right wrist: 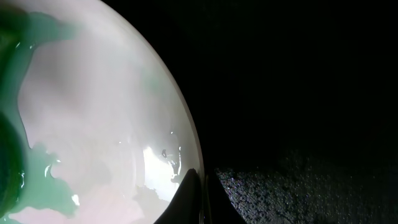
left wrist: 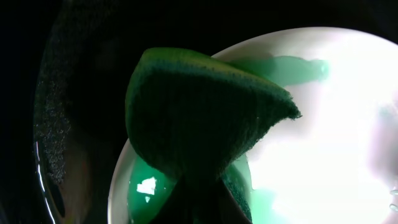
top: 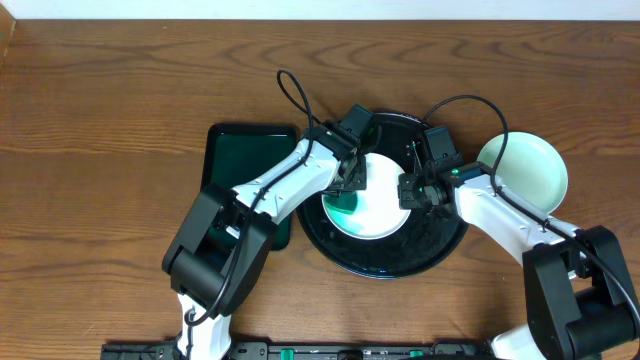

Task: Clean dirty plates on tray and stack at the side
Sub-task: 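Scrub the pink-white plate center with the left gripper sponge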

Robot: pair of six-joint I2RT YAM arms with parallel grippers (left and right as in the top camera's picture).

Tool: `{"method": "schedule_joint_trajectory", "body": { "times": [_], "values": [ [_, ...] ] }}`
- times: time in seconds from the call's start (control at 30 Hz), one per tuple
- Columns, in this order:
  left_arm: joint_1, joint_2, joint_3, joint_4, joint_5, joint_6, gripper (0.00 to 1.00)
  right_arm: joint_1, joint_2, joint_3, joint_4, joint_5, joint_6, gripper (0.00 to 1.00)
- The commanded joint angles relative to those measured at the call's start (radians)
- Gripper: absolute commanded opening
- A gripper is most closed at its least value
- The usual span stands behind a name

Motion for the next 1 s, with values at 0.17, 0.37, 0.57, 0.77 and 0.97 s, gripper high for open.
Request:
{"method": "schedule_joint_trajectory", "body": {
  "times": [0.17, 0.37, 0.57, 0.77, 0.97],
  "values": [
    [0.000, 0.023, -0.045, -0.022, 0.035, -0.023, 0.07, 0.012, 0.006, -0.008, 0.017, -0.033, -0.016, 0.01],
    [-0.002, 0.023, -0.051, -0.024, 0.082, -0.023, 0.07, 0.012, 0.006, -0.008, 0.017, -0.034, -0.018, 0.01],
    [-0.003, 0.023, -0.071, -0.019, 0.081, -0.023, 0.07, 0.013, 0.006, -0.008, 0.021, -0.051, -0.044, 0.01],
    [-0.003, 0.023, -0.133, 0.042, 0.082, -0.024, 0.07, 0.013, 0.006, -0.008, 0.024, -0.052, -0.051, 0.01],
    [-0.003, 0.023, -0.146, 0.033, 0.170, -0.023, 0.07, 0.013, 0.006, -0.008, 0.025, -0.051, -0.050, 0.01]
  ]
}}
